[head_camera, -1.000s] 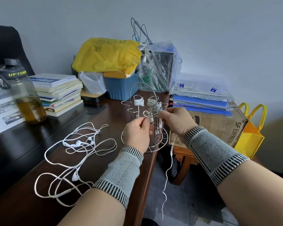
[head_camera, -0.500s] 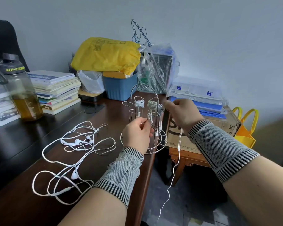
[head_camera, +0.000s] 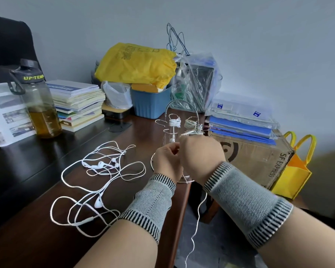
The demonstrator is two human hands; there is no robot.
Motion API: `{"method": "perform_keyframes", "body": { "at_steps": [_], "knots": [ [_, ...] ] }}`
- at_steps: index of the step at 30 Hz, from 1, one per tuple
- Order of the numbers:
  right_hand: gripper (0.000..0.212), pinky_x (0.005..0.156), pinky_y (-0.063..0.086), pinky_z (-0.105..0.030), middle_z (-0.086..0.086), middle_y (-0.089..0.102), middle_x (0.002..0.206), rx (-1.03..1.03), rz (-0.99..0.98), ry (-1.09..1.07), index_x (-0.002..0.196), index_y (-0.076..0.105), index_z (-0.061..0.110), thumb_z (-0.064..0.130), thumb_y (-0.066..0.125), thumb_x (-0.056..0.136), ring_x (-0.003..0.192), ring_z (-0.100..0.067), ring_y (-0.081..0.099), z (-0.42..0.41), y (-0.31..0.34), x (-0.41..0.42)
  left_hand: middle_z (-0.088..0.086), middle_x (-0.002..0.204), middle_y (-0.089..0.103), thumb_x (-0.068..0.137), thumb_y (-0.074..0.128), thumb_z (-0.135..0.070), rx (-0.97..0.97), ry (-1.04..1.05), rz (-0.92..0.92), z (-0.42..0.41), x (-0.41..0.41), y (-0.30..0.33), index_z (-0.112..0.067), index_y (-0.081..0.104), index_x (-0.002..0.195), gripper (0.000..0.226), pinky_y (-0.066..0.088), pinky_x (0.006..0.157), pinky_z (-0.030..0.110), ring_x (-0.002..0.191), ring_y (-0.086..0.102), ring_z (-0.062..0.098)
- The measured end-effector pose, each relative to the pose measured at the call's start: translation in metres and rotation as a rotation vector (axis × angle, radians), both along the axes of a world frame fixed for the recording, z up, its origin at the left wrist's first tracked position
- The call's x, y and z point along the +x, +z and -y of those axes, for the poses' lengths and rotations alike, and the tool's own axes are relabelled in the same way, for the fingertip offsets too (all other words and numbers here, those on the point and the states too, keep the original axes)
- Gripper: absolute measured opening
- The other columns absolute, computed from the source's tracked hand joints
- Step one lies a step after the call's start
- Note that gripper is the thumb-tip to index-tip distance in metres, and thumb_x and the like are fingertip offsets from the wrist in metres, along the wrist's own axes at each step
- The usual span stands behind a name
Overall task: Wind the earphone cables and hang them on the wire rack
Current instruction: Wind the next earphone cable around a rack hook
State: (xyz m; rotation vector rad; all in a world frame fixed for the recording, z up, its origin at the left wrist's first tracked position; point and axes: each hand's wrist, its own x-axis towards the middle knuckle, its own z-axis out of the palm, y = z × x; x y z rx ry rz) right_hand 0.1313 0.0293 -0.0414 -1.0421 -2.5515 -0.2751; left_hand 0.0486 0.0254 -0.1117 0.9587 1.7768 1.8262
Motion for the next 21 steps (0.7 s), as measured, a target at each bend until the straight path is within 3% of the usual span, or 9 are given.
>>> {"method": "perform_keyframes", "body": {
  "at_steps": [2,4,6,9,11,15,18,21],
  "knots": [
    [0.023,0.066,0.042,-0.031,-0.005,0.069,0.092,-0.005,-0.136,0.006,0.102,0.064,0.017,0.022,0.042,0.096,0.085,-0.029,0.065,-0.005,-0.015,0.006,-0.012,0.055,0.061,0.088,0.066,-0.013,0.013,0.008,-0.051,-0.001,-0.001,0.000,-0.023,0.069,0.064,0.026,0.043,0.055,0.022,0.046,0.050,0.000],
    [0.024,0.063,0.045,-0.028,-0.003,0.070,0.080,-0.104,-0.375,0.014,0.096,0.070,0.018,0.026,0.048,0.096,0.073,-0.023,0.065,-0.016,-0.027,0.010,-0.010,0.061,0.064,0.091,0.065,-0.017,0.014,0.005,-0.117,0.001,-0.002,-0.001,-0.022,0.071,0.080,0.014,0.047,0.053,0.020,0.044,0.055,-0.001],
    [0.022,0.051,0.040,-0.020,0.005,0.063,0.060,-0.273,-0.603,0.011,0.083,0.074,0.016,0.028,0.058,0.092,0.051,-0.005,0.056,-0.028,-0.033,0.010,-0.008,0.060,0.065,0.093,0.063,-0.018,0.025,-0.016,-0.134,0.003,-0.002,0.001,-0.019,0.074,0.087,0.012,0.048,0.052,0.020,0.042,0.054,0.000],
    [0.028,0.036,0.027,-0.010,0.011,0.048,0.040,-0.516,-0.787,-0.010,0.064,0.069,0.013,0.030,0.068,0.087,0.033,-0.002,0.042,-0.036,-0.033,0.013,-0.007,0.062,0.067,0.095,0.061,-0.021,0.002,-0.010,-0.211,0.005,-0.001,0.002,-0.015,0.074,0.086,0.017,0.042,0.047,0.013,0.042,0.054,0.000],
    [0.033,0.037,0.028,-0.012,0.011,0.046,0.039,-0.595,-0.851,-0.018,0.056,0.062,0.016,0.031,0.071,0.084,0.032,-0.002,0.039,-0.040,-0.034,0.016,-0.005,0.065,0.070,0.096,0.059,-0.022,-0.014,0.006,-0.249,0.005,0.000,0.002,-0.013,0.074,0.085,0.021,0.043,0.048,0.013,0.046,0.057,0.000],
    [0.026,0.043,0.038,-0.016,0.006,0.056,0.052,-0.692,-0.879,-0.010,0.064,0.065,0.014,0.028,0.070,0.086,0.040,0.000,0.045,-0.043,-0.038,0.018,-0.003,0.072,0.073,0.096,0.057,-0.021,-0.018,-0.002,-0.239,0.005,0.001,0.004,-0.013,0.073,0.090,0.018,0.053,0.053,0.020,0.053,0.066,0.007],
    [0.021,0.047,0.046,-0.017,0.001,0.064,0.062,-0.719,-0.869,-0.003,0.073,0.069,0.010,0.024,0.068,0.087,0.048,-0.006,0.053,-0.044,-0.042,0.020,-0.002,0.074,0.073,0.096,0.057,-0.019,-0.040,-0.027,-0.250,0.003,0.001,0.004,-0.013,0.072,0.094,0.016,0.052,0.050,0.020,0.052,0.067,0.005],
    [0.021,0.058,0.054,-0.027,-0.002,0.070,0.067,-0.741,-0.854,0.031,0.073,0.070,0.009,0.023,0.067,0.088,0.058,-0.017,0.062,-0.043,-0.043,0.021,-0.003,0.072,0.072,0.095,0.055,-0.016,-0.044,-0.049,-0.230,0.002,0.000,0.005,-0.014,0.072,0.093,0.017,0.048,0.047,0.021,0.050,0.065,0.006]
  ]
}}
